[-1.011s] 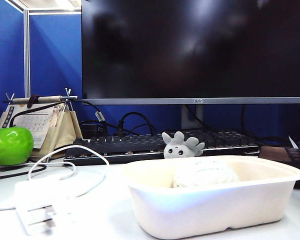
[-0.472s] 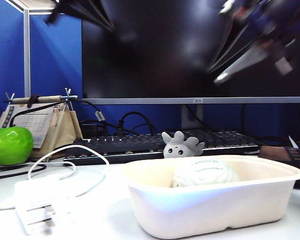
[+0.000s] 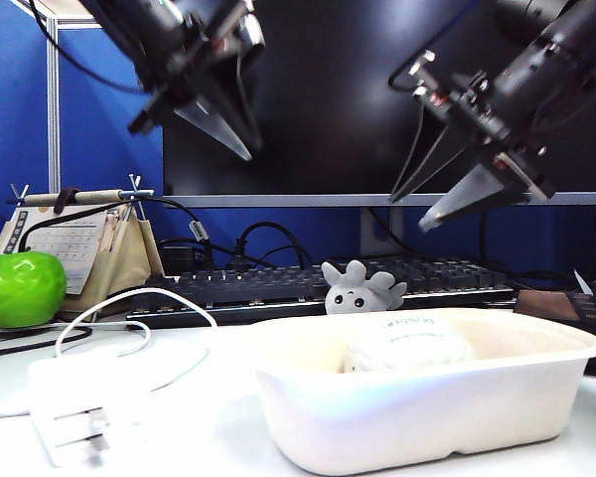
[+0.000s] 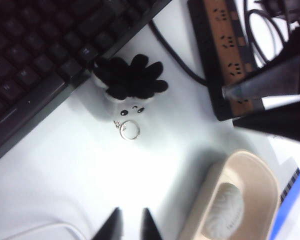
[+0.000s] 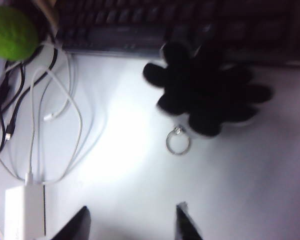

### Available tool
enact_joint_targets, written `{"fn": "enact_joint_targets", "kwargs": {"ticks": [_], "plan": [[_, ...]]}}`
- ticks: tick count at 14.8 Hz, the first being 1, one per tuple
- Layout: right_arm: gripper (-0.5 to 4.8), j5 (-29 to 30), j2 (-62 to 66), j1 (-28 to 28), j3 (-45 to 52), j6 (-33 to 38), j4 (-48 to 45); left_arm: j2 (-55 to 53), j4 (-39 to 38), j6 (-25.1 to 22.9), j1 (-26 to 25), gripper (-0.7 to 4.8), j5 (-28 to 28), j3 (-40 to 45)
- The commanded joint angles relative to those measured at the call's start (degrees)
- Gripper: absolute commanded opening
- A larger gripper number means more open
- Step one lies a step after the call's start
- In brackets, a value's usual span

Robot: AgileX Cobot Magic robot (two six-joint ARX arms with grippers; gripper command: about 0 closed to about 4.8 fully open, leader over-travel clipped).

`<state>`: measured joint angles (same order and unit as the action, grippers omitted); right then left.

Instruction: Place the tilting octopus upright.

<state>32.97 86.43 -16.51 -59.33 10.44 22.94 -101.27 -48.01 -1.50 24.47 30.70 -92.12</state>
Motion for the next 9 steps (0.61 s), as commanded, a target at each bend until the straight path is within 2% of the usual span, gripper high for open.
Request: {"fn": "enact_joint_targets", "kwargs": {"ticks": [1, 7, 8, 9], "plan": [[2.67, -0.96, 1.16, -0.15, -0.07, -0.15, -1.46, -2.69, 2.49, -0.20, 0.02, 0.85, -0.04, -0.17], [2.67, -1.38, 3.50, -0.22, -0.09, -0.13, -6.43, -5.01, 8.70, -0.09, 0.04, 0.92, 0.13, -0.17], [2.67, -1.38, 4.22, -0.22, -0.09, -0.13, -7.28, -5.05, 9.18, -0.02, 0.04, 1.01, 0.15, -0.17], [2.67, -1.36, 5.14, -0.22, -0.09, -0.13, -8.35, -5.16, 9.84, -0.02, 0.39, 1.39, 0.09, -0.15]]}}
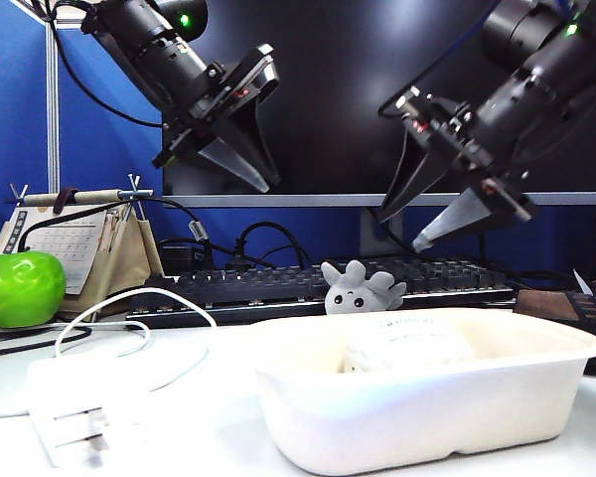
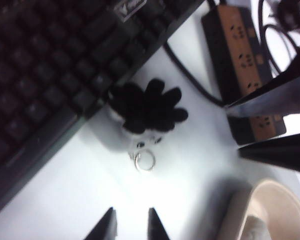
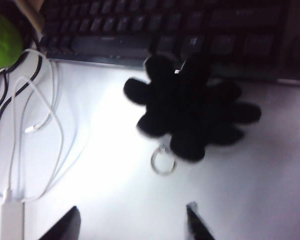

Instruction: Place the tilting octopus upright.

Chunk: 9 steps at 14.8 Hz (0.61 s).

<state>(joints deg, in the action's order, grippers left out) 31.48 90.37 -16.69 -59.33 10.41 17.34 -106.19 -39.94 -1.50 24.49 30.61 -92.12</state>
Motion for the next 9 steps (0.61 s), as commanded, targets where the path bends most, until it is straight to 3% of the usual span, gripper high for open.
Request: {"fn": "enact_joint_targets", "kwargs": {"ticks": [1, 9], "plan": [[2.67, 0.15, 2.40, -0.07, -0.09, -0.09, -4.28, -0.35, 2.67, -0.02, 0.50, 1.62, 0.26, -0.17], [2.66, -0.94, 6.49, -0.09, -0.11, 0.09, -7.72, -2.14, 5.70, -0.07, 3.61, 1.61, 0.07, -0.17]]}}
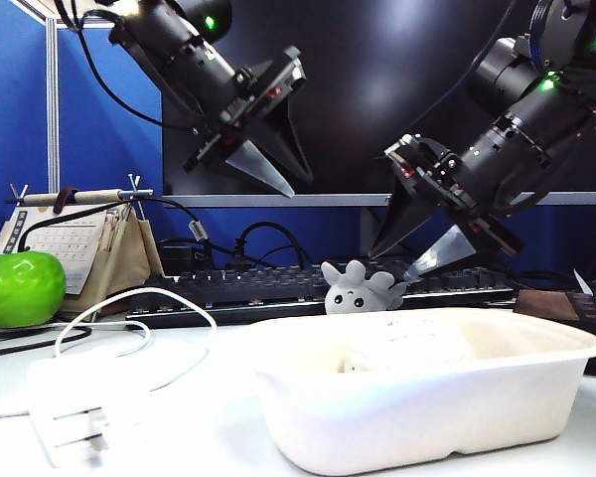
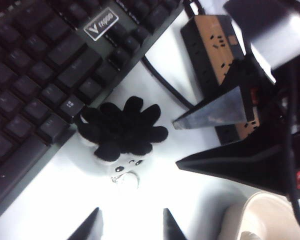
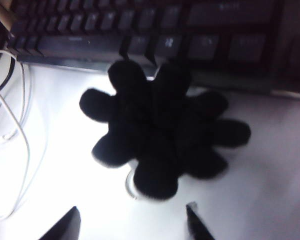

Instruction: Place the tilting octopus upright.

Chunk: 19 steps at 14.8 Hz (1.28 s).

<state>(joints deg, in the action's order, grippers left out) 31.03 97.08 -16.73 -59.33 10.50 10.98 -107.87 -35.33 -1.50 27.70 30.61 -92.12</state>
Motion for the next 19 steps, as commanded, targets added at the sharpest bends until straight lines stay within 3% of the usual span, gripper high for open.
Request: {"fn": "enact_joint_targets", "kwargs": {"ticks": [1, 3, 6, 10, 15, 19], "plan": [[2.66, -0.48, -0.22, -0.02, -0.11, 0.00, -1.44, -0.92, 1.09, -0.09, 0.39, 1.61, 0.07, -0.17], [2.66, -0.50, -0.24, -0.02, -0.11, 0.02, -1.42, -1.84, 0.76, -0.74, 0.39, 1.61, 0.04, -0.17], [2.66, -0.48, -0.24, -0.02, -0.11, 3.39, -1.42, -2.54, 0.07, -5.88, 0.39, 1.61, 0.04, -0.17], [2.66, -0.24, -0.24, -0.02, -0.11, 13.64, -1.73, -2.56, 0.26, -12.26, 0.39, 1.61, 0.04, -0.17], [2.66, 4.04, -0.22, -0.52, -0.11, 36.39, -3.58, -2.56, 0.57, -12.22, 0.39, 1.61, 0.07, -0.17], [2.65, 1.01, -0.22, -0.98, -0.09, 36.37, -3.98, -2.56, 0.46, -12.00, 0.39, 1.61, 0.09, -0.17]]}}
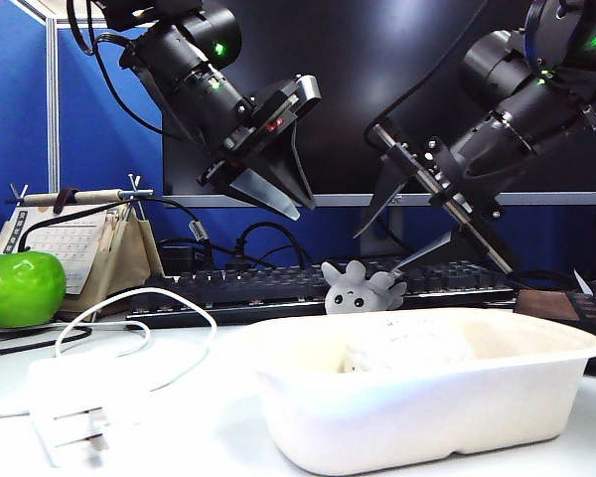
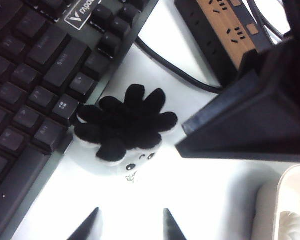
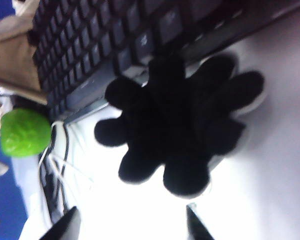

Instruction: Place the tilting octopus upright.

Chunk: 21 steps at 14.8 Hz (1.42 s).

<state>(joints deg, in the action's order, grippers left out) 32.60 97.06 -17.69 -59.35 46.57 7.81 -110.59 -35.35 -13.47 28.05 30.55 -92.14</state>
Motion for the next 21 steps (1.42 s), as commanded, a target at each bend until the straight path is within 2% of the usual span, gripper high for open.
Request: {"fn": "enact_joint_targets", "kwargs": {"ticks": [1, 6, 8, 15, 18, 21], "plan": [[2.65, -0.61, -0.20, -0.02, -0.07, 0.31, -0.79, 0.15, 0.48, -0.02, 0.04, 1.61, 0.15, -0.15], [2.65, -2.32, -0.20, -0.07, -0.07, 1.27, 0.04, 0.15, 0.31, -0.02, 0.04, 1.61, 0.15, -0.15], [2.65, -2.75, -0.20, -0.07, -0.07, 4.55, -0.07, 0.15, 0.31, -0.02, 0.04, 1.61, 0.15, -0.15], [2.61, -2.10, 0.02, -0.26, -0.07, 27.61, -2.25, 0.15, 0.31, 0.00, 0.04, 1.61, 0.33, -0.15], [2.61, -5.81, 0.13, -0.26, -0.07, 30.42, -0.42, 0.15, -0.31, 0.39, 0.04, 1.61, 0.33, -0.15], [2.62, -5.90, 1.53, -0.26, -0.07, 31.52, 3.21, 0.15, -1.20, 0.39, 0.04, 1.61, 0.35, -0.15]]}}
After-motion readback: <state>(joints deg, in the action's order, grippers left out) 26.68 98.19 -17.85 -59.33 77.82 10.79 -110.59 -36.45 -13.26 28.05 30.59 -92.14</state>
